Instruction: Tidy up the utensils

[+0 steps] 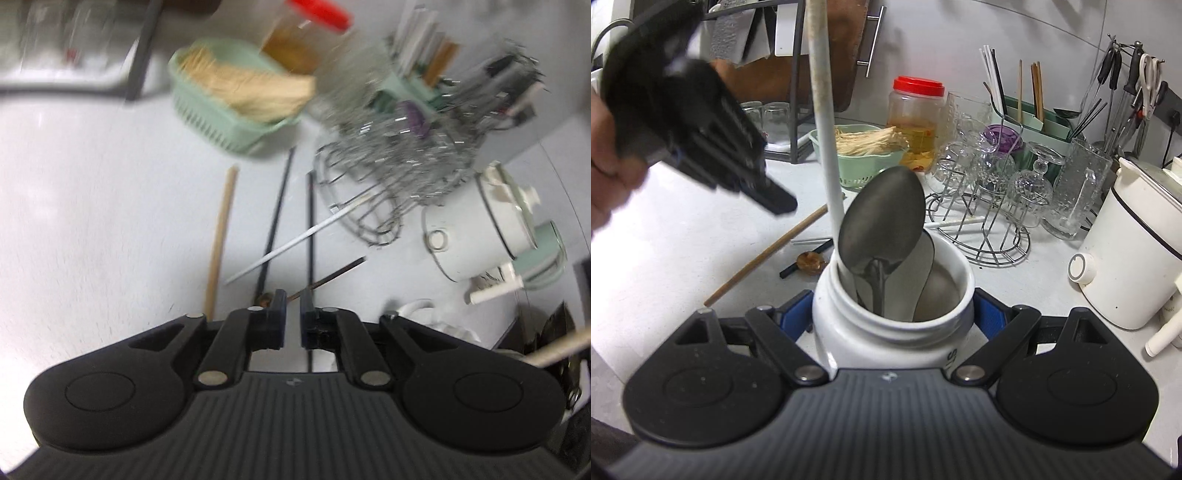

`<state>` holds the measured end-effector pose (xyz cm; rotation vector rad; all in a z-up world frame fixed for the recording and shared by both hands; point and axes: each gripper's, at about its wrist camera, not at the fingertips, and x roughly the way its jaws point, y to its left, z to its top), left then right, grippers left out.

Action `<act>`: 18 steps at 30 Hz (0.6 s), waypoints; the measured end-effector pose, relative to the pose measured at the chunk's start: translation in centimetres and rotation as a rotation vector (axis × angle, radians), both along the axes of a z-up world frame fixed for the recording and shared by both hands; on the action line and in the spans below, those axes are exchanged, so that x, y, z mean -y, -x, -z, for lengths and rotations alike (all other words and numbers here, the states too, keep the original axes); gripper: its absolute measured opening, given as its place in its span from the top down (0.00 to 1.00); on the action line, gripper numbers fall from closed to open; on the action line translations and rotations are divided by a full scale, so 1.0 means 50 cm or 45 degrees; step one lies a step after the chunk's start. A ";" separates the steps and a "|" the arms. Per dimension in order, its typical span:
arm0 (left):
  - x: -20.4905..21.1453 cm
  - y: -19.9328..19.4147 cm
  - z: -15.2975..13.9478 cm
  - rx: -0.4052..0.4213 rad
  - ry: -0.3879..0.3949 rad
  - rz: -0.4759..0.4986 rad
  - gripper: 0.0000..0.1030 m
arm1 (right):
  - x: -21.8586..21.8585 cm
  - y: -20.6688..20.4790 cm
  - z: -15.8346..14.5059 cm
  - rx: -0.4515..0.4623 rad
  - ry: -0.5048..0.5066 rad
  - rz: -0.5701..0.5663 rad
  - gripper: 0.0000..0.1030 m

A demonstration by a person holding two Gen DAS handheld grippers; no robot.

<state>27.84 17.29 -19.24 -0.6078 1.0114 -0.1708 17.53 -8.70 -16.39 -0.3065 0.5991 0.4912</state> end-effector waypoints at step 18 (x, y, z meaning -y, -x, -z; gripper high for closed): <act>0.045 -0.074 0.062 -0.110 -0.095 0.171 0.85 | 0.006 -0.005 0.002 0.008 0.001 -0.008 0.11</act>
